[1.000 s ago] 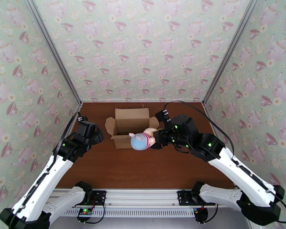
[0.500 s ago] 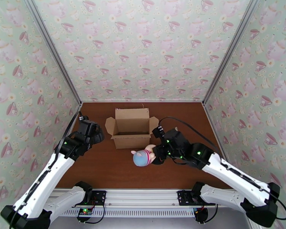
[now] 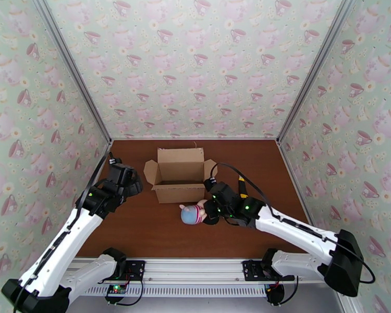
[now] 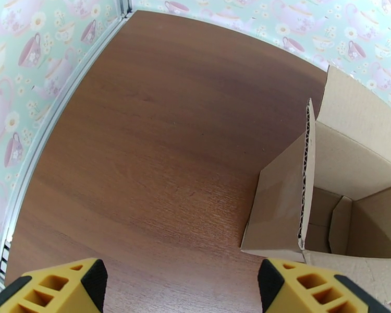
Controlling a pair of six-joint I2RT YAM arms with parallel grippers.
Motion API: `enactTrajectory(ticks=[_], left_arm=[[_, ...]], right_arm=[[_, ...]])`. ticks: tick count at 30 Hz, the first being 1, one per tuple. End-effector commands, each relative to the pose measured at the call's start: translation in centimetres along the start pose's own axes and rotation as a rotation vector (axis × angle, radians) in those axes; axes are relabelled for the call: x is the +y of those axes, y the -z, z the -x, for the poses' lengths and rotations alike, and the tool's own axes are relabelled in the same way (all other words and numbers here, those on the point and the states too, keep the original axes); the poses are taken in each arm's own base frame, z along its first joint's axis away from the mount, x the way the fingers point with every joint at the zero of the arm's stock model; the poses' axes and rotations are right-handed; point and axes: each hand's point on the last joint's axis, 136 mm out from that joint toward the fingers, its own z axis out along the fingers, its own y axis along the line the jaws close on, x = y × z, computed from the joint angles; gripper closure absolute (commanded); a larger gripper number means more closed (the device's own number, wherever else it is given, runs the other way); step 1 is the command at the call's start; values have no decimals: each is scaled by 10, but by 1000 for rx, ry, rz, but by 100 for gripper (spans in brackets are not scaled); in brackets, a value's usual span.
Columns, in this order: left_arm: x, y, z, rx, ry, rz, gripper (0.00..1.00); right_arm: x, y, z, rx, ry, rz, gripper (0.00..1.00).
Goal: Unpack the express box
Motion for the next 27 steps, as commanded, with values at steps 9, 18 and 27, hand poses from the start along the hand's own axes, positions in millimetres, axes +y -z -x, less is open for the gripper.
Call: enactTrajectory(ticks=[9,18,27], left_arm=[[-7,-3,0,-6,11,-34,18],[-5,-2,1,-12,3,-24,18],[-7,-3,4,-15,-1,-25,18]], right_arm=[[6,-46,4,-5,-4,-45,100],[13,-54,-12,42,33,-62,76],[13,-33,2,5,35,-74,43]])
